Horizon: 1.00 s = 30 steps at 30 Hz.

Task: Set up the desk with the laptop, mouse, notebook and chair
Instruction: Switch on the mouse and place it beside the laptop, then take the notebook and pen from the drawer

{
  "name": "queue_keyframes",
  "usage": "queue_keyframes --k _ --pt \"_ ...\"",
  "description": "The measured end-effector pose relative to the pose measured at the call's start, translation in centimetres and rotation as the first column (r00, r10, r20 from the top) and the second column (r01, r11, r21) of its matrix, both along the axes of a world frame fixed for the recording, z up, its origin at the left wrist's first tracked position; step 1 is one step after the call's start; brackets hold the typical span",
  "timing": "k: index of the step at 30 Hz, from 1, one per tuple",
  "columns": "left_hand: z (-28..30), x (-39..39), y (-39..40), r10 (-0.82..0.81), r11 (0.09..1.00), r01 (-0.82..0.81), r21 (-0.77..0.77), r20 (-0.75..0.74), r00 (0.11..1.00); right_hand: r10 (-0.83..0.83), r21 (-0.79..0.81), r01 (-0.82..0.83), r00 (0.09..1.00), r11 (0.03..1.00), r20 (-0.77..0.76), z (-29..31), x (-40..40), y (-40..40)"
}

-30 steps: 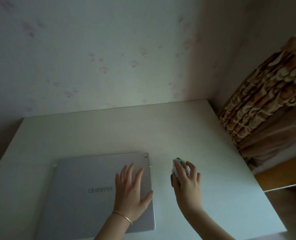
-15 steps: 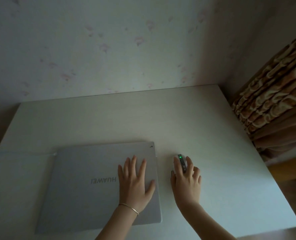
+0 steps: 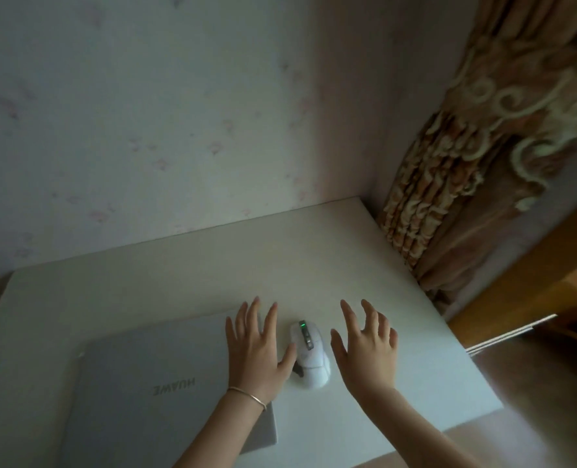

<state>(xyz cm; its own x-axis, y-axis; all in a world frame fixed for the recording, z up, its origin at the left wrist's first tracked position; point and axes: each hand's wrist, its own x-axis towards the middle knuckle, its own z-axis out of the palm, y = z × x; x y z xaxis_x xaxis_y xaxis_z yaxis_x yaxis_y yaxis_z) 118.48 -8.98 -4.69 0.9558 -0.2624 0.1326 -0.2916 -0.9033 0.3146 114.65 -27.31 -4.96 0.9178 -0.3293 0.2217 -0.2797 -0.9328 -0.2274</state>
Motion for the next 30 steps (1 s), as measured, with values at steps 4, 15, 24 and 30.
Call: queue_keyframes --k 4,15,24,30 --pt "3.8 -0.2 -5.2 -0.12 0.99 0.125 -0.064 0.079 0.99 -0.105 -0.013 0.106 0.992 0.994 0.065 3.4 -2.7 -4.7" --pt "7.6 -7.4 -23.9 -0.664 0.721 0.683 -0.122 0.161 0.73 -0.747 -0.003 0.759 0.643 0.652 0.168 7.7 -22.1 -17.6" --pt "6.8 -28.8 -37.1 -0.96 0.228 0.962 -0.15 0.133 0.248 -0.994 0.012 0.997 0.081 0.082 0.079 8.2 -47.3 -18.9" --pt "7.1 -44.5 -44.9 -0.992 -0.046 0.99 -0.133 0.121 -0.03 -0.974 0.062 0.972 -0.228 -0.228 -0.002 7.2 -63.0 -22.1"
